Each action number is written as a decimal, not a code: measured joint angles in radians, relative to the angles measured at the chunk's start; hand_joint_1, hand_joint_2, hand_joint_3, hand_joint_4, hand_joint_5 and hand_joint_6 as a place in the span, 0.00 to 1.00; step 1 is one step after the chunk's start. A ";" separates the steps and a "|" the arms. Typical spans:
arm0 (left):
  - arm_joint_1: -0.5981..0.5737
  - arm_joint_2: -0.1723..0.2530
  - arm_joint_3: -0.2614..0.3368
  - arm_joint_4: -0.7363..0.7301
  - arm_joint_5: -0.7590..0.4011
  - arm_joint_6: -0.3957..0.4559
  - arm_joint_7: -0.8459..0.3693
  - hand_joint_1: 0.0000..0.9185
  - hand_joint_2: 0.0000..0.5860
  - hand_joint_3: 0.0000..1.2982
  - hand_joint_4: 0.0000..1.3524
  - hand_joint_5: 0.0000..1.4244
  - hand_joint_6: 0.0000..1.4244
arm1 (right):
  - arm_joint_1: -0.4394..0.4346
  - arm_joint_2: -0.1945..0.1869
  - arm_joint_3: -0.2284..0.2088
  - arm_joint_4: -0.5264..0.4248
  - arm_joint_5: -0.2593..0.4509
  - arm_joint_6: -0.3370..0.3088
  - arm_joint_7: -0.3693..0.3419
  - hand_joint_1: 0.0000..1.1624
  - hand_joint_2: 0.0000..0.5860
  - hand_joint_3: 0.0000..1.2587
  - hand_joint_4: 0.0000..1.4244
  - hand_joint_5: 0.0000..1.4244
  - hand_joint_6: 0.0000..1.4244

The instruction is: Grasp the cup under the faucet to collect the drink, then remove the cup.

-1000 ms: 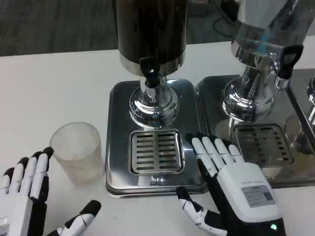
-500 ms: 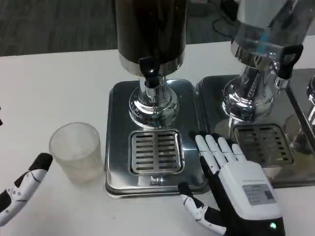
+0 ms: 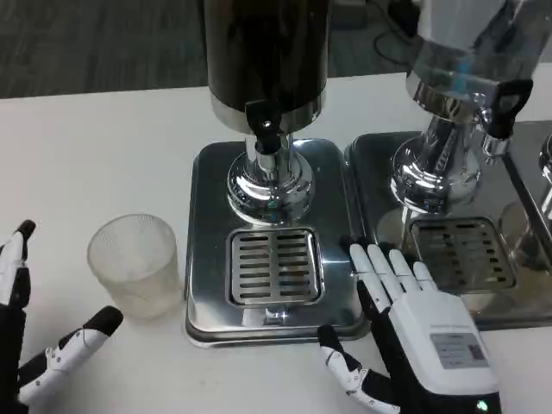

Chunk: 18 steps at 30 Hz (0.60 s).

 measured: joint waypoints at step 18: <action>-0.154 0.015 -0.082 0.273 -0.014 -0.113 0.026 0.19 0.05 0.00 0.00 0.00 0.00 | 0.022 0.003 0.013 -0.002 0.005 -0.003 -0.012 0.21 0.65 0.00 0.00 0.00 0.00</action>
